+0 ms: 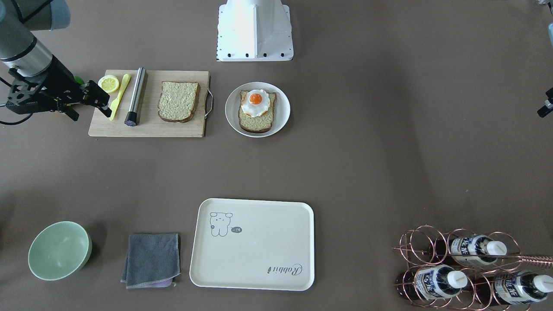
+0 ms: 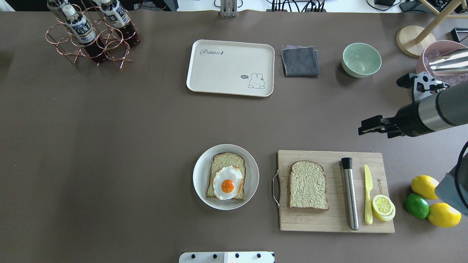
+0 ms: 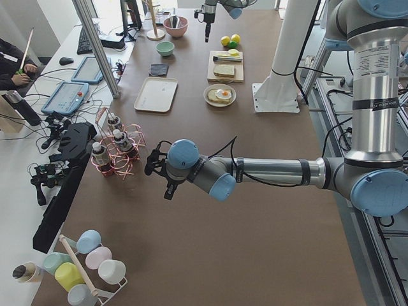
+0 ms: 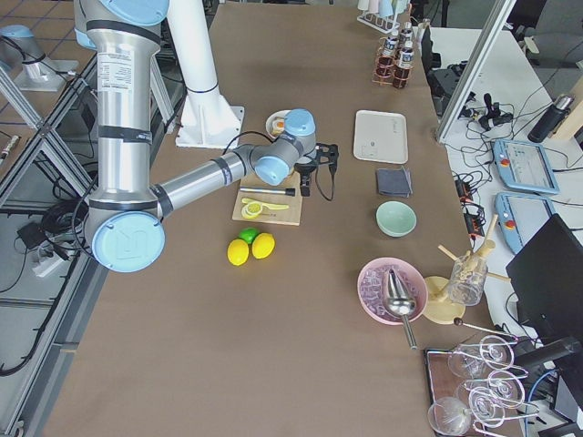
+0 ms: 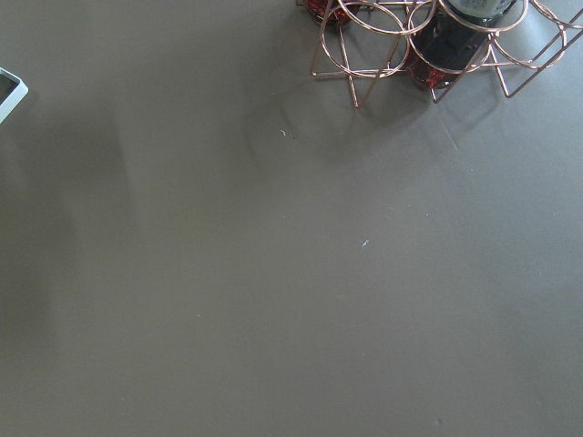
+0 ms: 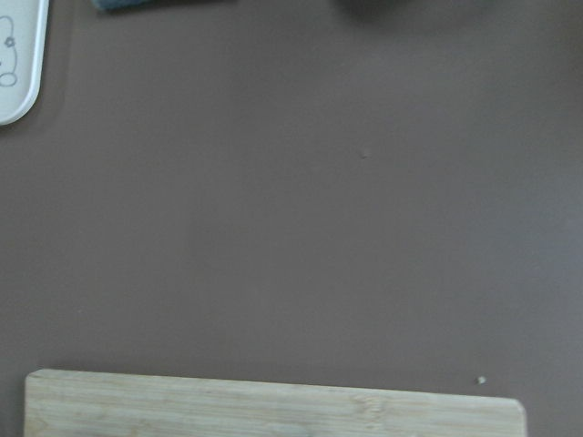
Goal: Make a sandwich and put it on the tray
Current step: 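Move the right gripper over the bread slice on the cutting board and grasp it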
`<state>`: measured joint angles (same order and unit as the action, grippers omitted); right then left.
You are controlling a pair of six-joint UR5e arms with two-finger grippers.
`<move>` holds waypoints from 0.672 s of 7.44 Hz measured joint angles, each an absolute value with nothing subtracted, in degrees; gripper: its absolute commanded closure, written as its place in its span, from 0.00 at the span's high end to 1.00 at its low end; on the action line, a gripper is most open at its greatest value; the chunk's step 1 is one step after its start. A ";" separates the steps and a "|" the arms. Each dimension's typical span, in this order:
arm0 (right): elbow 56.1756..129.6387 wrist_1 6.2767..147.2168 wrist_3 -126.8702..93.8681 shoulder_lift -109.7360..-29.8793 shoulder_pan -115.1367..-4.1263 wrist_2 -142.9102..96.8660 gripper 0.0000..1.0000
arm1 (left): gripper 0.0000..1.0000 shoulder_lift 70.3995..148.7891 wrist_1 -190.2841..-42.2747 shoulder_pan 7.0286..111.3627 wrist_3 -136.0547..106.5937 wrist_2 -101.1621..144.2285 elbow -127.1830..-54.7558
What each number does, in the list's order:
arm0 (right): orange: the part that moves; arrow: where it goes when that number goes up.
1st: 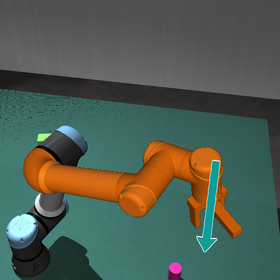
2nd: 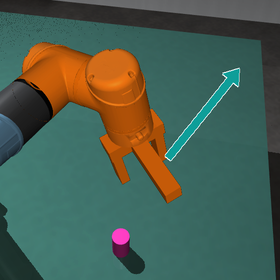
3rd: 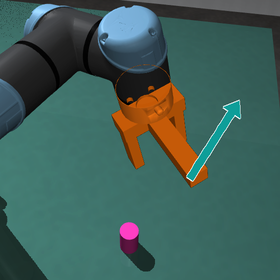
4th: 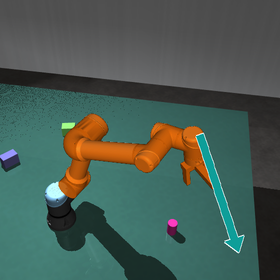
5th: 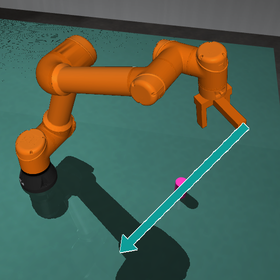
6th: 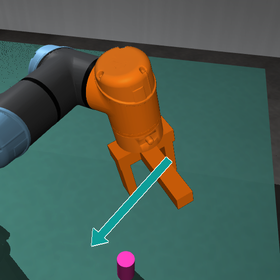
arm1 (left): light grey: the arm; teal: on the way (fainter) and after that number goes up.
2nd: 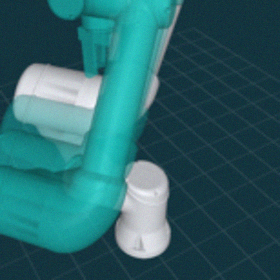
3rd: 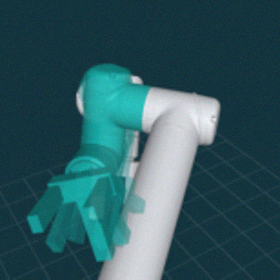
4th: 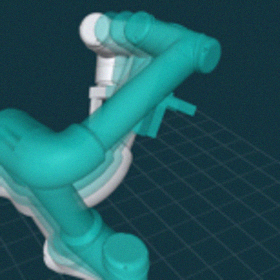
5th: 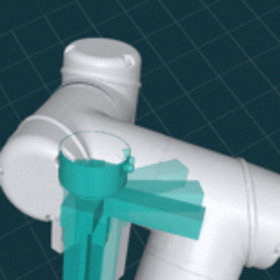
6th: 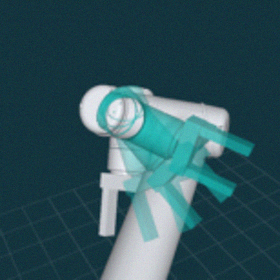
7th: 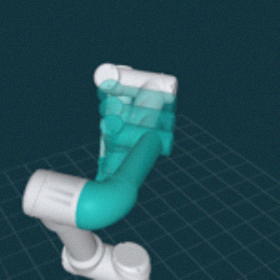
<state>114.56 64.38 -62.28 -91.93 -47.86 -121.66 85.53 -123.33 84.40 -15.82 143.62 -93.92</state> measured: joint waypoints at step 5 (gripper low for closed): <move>114.27 63.98 -79.61 -85.99 -27.94 -104.85 0.83 | 0.99 85.60 -130.85 77.73 -27.83 143.35 -94.44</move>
<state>114.27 63.98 -79.61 -85.99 -27.94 -104.85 85.60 -130.85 77.73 -27.83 143.35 -94.44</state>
